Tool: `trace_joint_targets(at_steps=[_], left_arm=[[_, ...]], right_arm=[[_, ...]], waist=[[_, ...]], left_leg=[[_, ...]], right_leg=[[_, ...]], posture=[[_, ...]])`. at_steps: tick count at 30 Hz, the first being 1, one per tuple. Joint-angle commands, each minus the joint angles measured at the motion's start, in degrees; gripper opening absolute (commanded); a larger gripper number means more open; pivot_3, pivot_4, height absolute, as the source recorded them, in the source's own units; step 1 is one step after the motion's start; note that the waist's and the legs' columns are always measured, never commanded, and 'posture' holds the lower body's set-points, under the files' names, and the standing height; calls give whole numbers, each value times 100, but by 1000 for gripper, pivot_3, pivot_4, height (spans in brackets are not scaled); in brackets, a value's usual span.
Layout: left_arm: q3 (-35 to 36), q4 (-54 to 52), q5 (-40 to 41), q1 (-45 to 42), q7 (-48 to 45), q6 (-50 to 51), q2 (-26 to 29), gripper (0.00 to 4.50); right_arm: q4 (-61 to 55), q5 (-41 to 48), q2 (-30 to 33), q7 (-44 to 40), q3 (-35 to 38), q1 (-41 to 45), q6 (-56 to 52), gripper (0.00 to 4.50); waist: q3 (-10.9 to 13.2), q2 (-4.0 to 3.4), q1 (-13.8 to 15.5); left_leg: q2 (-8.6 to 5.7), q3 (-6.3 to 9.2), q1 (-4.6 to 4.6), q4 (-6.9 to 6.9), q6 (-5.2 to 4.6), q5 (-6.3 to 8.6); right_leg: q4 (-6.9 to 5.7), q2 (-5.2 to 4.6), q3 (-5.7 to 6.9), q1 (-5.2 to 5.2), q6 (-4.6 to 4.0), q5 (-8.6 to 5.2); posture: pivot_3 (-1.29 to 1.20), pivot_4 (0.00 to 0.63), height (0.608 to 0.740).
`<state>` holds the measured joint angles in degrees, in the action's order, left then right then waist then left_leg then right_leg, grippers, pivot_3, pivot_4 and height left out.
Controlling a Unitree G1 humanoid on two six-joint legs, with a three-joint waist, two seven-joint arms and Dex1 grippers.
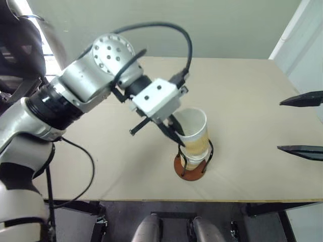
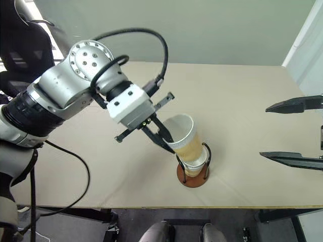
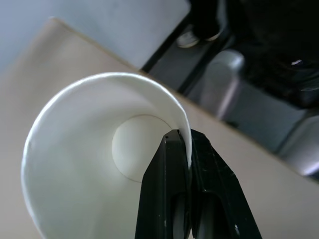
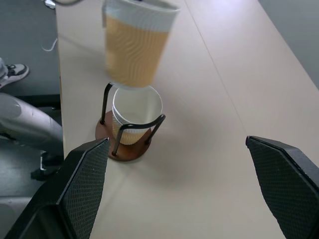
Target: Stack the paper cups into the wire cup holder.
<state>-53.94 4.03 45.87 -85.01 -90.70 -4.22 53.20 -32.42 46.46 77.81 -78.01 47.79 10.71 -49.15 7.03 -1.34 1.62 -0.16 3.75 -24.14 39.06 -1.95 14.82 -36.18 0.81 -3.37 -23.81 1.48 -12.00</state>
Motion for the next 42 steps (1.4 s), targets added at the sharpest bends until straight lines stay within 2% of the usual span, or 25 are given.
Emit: trace_joint_targets(at_steps=[1, 5, 13, 17, 23, 31, 34, 42], left_arm=[[-310, 192, 14, -260, -180, -322, -18, 42], [-535, 468, 32, -326, -180, -486, -170, 42], [-583, 1579, -510, -362, -180, -721, -890, 42], [-687, 1414, -315, -372, -180, -647, -830, 42], [-854, 1537, -544, -282, -180, -786, -921, 42], [-687, 1654, -754, -131, -180, -766, -1083, 42], [-621, 1633, -761, -102, -180, -718, -1104, 669], [-167, 1750, -985, 13, -180, -586, -1286, 3478]], right_arm=[[-196, -2, 6, 39, 379, -26, -153, 4500], [-336, 26, -36, 68, 568, -82, -333, 4500], [-507, 37, -80, 99, 714, -151, -522, 4500], [-544, 22, -112, 108, 729, -199, -527, 4500], [-549, 56, -105, 194, 643, -187, -490, 4500], [-598, 85, -111, 232, 651, -235, -492, 4500], [-567, 78, -95, 206, 651, -241, -477, 4500], [-432, 55, -70, 254, 398, -197, -269, 4500]], waist=[[1, 0, -1], [3, 1, -2], [4, 2, 1], [4, 2, -3], [4, 2, 3], [5, 3, 5], [4, 3, 5], [4, 2, 6]], left_leg=[[-1, 0, -1, 1, 0, 1], [-5, -1, -2, 9, 0, 3], [-7, 0, -9, 14, -2, 2], [-6, -1, -10, 8, 2, 7], [-6, 0, -13, 6, -3, 10], [-6, -1, -14, 9, -6, 12], [-6, 0, -14, 10, -6, 12], [-6, 0, -14, 11, -6, 12]], right_leg=[[1, 0, 0, 0, 0, 0], [5, -2, -2, 3, 0, 2], [6, -5, -3, 1, 2, 7], [5, -2, -2, -3, 5, 7], [12, -3, -1, -2, 14, 0], [13, -3, -1, 0, 15, 0], [12, -3, -1, 0, 16, 0], [12, -3, -2, 0, 17, 0]], posture=[[0, 150, 740], [0, 150, 740], [0, 150, 740], [0, 150, 740], [0, 150, 740], [0, 150, 740], [0, 150, 740], [0, 150, 740]])
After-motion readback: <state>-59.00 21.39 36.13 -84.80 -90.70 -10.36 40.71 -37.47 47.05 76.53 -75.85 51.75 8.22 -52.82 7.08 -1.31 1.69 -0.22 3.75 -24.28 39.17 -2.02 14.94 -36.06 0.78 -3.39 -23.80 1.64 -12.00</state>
